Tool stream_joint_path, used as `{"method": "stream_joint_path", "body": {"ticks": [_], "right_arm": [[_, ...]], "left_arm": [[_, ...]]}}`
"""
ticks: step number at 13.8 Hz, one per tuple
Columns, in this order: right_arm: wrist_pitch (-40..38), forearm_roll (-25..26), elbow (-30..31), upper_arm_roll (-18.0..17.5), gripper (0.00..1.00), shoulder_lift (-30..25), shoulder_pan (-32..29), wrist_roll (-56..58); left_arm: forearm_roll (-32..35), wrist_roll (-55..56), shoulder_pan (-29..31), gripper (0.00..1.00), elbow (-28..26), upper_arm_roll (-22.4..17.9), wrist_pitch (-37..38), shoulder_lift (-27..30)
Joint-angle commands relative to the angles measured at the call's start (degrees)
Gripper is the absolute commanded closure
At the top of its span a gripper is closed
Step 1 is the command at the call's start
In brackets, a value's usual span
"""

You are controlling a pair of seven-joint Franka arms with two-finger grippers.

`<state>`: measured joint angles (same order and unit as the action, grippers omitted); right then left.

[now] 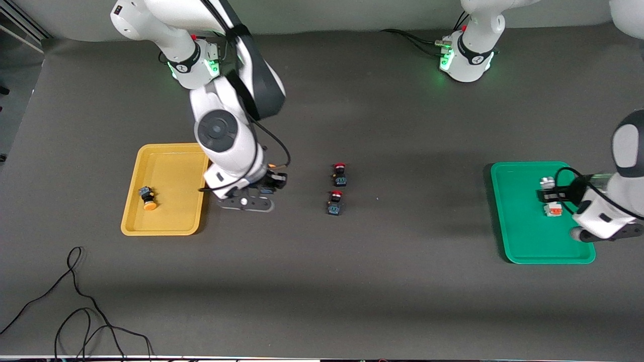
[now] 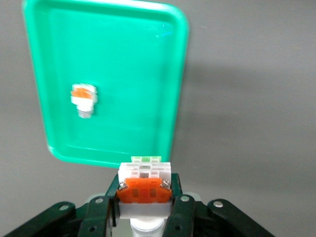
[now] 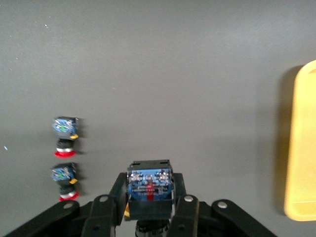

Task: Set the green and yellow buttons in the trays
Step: 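Lower the button into the yellow tray while the left gripper lowers the block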

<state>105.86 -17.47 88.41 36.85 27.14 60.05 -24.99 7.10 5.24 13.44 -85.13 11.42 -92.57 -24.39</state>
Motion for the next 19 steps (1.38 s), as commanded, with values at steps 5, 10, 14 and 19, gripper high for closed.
{"method": "stream_joint_path", "body": {"ticks": [5, 10, 14, 19], "right_arm": [[0.6, 7.5, 19.6, 16.0, 0.86, -16.4, 0.2, 29.2], [19.0, 4.7, 34.2, 21.8, 0.86, -14.8, -1.9, 44.0], [25.8, -11.1, 37.2, 20.9, 0.86, -3.0, -2.0, 54.6], [25.8, -23.8, 36.2, 19.5, 0.85, 6.0, -2.0, 62.1]], "left_arm": [[3.2, -7.3, 4.3, 1.00, -17.2, 0.6, -23.9, -1.1], [4.1, -7.3, 4.4, 1.00, -25.2, -0.1, -36.2, -3.5], [5.1, -7.4, 4.4, 1.00, -26.8, -0.3, -39.8, -4.9], [5.1, -7.5, 4.3, 0.00, -26.6, -0.5, -39.1, -4.6]]}}
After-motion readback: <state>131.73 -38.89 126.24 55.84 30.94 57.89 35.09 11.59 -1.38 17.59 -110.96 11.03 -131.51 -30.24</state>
